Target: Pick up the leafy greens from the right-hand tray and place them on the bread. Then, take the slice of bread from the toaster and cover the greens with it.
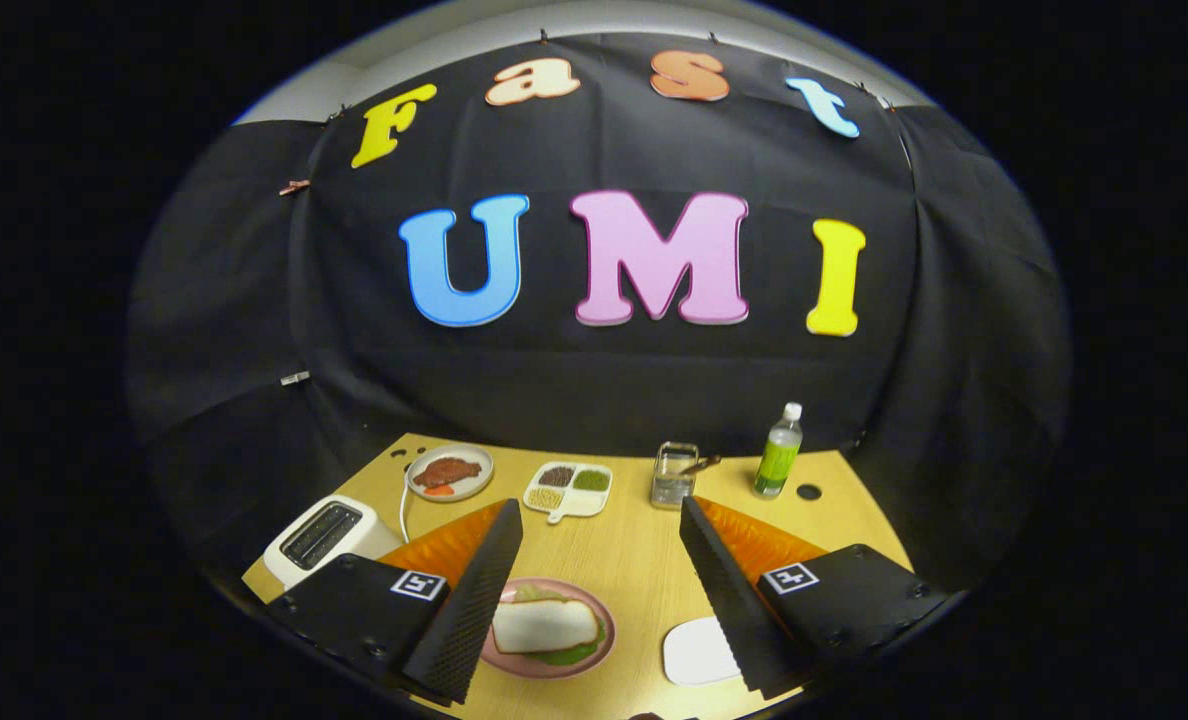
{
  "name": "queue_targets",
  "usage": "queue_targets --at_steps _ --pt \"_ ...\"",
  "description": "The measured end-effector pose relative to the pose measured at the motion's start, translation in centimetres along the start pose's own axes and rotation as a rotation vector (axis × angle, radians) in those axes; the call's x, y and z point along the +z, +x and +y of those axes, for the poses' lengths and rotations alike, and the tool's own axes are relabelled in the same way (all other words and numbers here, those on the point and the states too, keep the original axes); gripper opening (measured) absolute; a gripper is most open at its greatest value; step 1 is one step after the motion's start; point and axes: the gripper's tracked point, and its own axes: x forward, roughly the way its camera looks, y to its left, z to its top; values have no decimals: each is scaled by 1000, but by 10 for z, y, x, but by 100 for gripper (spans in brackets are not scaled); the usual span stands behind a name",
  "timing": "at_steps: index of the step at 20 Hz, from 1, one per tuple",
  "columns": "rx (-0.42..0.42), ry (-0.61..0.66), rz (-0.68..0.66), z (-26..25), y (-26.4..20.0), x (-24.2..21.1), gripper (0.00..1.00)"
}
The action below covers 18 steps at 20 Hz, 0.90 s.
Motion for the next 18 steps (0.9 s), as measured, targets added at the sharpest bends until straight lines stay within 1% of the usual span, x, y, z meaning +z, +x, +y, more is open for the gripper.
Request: queue_targets --at_steps 3,4,6,7,9,10,13,16,18 --pt "-5 24 -95 1 -32 45 98" --pt "-10 33 -120 0 -41 54 98" --pt "-47 29 -156 -14 -62 65 98" --pt "-64 29 -166 -20 -71 66 98" --pt "-67 42 -167 -24 -86 61 98" --pt "-61 54 -159 -26 -91 55 98" --pt "-89 50 -129 -54 -96 32 98" --pt "-53 83 -99 -65 -95 24 98" --pt "-39 67 -99 -81 -96 23 98"
